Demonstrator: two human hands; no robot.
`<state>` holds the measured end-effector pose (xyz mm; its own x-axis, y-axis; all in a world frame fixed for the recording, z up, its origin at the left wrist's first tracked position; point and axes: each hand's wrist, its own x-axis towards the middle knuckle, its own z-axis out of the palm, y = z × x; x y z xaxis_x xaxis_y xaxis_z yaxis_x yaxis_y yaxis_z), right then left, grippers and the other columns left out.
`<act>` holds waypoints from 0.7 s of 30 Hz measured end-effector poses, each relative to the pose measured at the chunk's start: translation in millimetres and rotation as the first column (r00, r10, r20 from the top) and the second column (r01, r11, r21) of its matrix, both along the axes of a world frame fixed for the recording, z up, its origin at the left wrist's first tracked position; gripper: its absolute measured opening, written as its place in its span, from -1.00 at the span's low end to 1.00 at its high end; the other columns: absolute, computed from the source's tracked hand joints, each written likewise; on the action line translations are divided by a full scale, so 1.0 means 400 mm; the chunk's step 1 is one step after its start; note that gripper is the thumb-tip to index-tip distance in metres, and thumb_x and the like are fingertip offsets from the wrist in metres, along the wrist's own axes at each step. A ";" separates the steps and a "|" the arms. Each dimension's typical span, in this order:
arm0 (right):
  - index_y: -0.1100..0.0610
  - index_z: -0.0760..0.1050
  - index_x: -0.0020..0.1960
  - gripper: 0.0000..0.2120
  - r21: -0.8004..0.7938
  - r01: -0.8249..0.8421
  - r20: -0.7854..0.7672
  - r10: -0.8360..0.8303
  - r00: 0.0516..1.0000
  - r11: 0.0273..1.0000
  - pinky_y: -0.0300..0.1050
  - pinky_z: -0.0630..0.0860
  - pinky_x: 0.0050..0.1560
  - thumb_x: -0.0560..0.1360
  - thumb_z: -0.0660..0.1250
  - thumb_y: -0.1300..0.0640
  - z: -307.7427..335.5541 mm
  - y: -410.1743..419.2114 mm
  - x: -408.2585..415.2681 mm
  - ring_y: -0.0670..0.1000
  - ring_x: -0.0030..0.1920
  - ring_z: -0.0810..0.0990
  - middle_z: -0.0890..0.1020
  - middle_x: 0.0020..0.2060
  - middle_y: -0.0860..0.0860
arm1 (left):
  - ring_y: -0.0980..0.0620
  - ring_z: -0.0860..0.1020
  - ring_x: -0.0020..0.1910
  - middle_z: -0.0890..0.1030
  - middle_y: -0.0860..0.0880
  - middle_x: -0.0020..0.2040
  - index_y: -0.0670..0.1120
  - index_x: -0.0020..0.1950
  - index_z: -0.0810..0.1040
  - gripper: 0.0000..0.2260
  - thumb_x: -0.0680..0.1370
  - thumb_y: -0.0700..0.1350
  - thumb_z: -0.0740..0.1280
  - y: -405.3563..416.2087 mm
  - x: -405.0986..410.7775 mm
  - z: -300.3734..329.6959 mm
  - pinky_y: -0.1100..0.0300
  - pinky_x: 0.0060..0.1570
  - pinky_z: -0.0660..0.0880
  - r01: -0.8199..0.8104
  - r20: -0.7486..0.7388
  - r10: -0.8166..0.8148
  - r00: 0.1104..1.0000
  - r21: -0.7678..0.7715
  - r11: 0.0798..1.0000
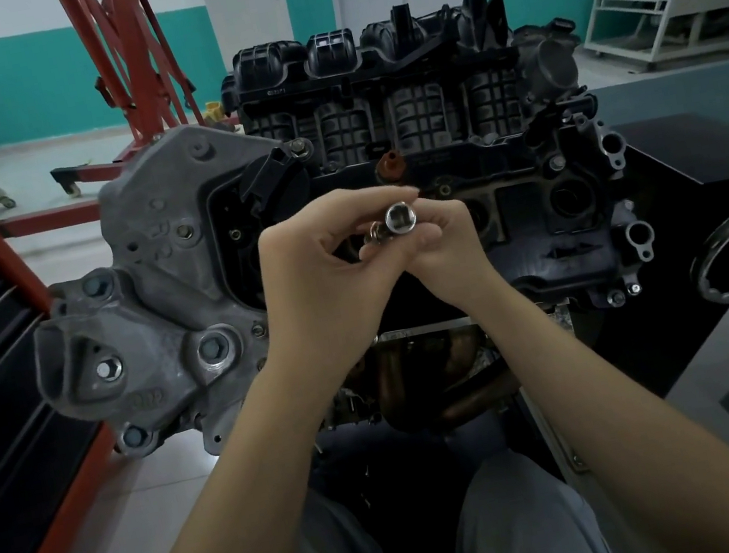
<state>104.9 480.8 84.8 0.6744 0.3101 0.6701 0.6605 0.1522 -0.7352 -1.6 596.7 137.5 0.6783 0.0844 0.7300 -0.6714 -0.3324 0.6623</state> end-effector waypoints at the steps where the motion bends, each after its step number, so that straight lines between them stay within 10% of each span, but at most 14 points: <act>1: 0.14 0.58 0.00 -0.75 -0.019 -0.012 0.026 0.013 1.000 1.000 -0.25 0.54 -0.04 0.43 0.38 0.43 0.003 0.001 -0.003 -0.17 -0.09 0.65 0.68 -0.18 -0.21 | 0.09 0.66 -0.03 0.68 -0.01 -0.08 -0.16 0.06 0.63 -0.74 0.39 -0.29 0.51 0.000 -0.001 0.001 0.18 0.04 0.58 0.031 -0.006 -0.031 0.999 -0.013 0.999; 21: 0.01 0.58 -0.17 -0.66 -0.028 -0.026 0.000 0.026 1.000 0.999 -0.39 0.50 -0.14 0.39 0.39 0.46 0.011 0.001 -0.014 -0.26 -0.18 0.63 0.66 -0.28 -0.29 | 0.00 0.66 0.04 0.68 -0.14 -0.02 -0.23 0.12 0.60 -0.71 0.41 -0.40 0.46 -0.004 -0.011 0.009 0.10 0.10 0.57 0.173 -0.071 -0.176 0.982 -0.049 0.984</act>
<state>99.4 481.0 89.3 0.6655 0.3460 0.6613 0.6569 0.1492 -0.7391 -6.1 594.9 141.1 0.7376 -0.0102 0.6752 -0.6649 -0.1854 0.7236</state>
